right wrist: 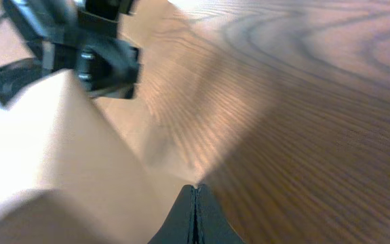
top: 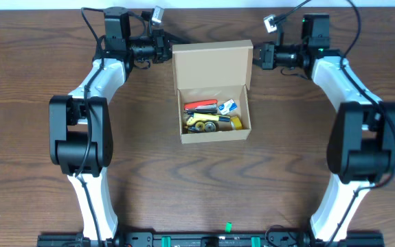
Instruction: Pack container
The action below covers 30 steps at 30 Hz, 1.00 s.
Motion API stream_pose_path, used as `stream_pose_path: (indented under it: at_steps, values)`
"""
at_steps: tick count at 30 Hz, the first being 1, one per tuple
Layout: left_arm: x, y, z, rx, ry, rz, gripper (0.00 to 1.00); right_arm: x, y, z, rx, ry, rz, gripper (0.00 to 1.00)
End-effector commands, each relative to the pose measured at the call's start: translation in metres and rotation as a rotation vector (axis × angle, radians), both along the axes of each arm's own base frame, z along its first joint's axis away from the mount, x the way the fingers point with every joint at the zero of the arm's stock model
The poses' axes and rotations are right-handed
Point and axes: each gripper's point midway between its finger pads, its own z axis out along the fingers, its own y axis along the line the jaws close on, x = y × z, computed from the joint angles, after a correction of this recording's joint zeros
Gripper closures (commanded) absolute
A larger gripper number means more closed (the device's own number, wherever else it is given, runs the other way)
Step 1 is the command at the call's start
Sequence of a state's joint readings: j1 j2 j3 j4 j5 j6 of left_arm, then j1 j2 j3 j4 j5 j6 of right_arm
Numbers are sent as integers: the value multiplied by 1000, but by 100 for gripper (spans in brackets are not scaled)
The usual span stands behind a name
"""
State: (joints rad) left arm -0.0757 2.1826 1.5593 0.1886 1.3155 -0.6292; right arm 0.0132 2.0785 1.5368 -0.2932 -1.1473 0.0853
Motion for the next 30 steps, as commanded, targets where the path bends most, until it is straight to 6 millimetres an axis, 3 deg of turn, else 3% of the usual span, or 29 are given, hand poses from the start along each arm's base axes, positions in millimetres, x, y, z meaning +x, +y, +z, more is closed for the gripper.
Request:
stream_pose_path:
  at_steps: [1,11,20,26,30]
  values:
    - [-8,-3,37,-20,-99,-42,94,-11,5,31,8,-90,50,99]
    - [-23,-10,48,-51,-93,-111,94,-38,7,19,-37,-33,103,99]
    - [-31,-14,40,-43,-66,-134,94,-69,3,-14,-179,60,150,99]
    - [-29,-14,39,-37,-66,-123,94,-85,-12,-39,-330,120,164,99]
    - [-24,-13,36,-19,-67,-95,94,-85,-13,-33,-345,107,159,99]
